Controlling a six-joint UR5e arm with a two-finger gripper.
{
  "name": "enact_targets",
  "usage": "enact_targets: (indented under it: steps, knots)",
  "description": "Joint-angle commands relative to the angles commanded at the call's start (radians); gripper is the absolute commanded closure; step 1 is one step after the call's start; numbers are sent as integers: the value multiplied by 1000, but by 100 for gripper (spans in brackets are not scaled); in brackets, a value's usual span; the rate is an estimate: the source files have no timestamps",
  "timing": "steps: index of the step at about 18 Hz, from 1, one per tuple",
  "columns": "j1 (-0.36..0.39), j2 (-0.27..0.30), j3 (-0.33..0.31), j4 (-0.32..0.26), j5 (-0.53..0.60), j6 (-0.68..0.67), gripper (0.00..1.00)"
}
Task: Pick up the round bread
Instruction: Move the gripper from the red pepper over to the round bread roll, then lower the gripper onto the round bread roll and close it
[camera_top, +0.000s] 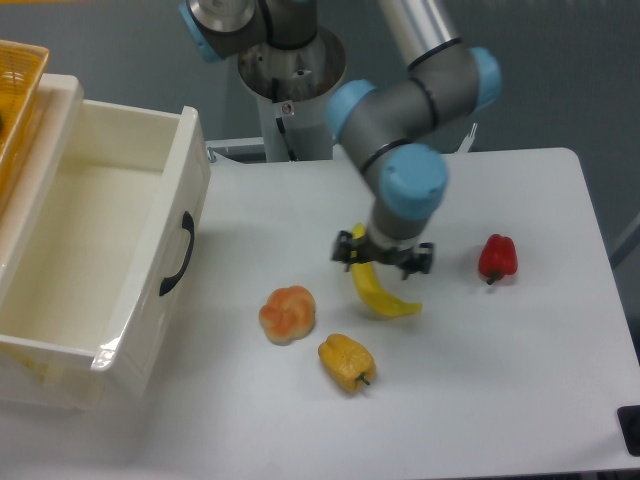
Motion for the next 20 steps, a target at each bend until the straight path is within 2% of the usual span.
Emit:
enact_targets:
  steps: [5,11,13,15,17,19,20]
  knots:
    - [-49,-41,-6,11,-43,-2,0]
    - [-71,-103,-5,52,-42,-5,10]
    - [-74,-117,-3,64,-42,-6,20]
    - [-77,-126,-3,67,-37,-8,26]
    - [-78,-126,-2,71,-37,-15,38]
    - [-84,-127,0,78,-32,-55,56]
    - [-86,-129,3,80,-31,-70,69]
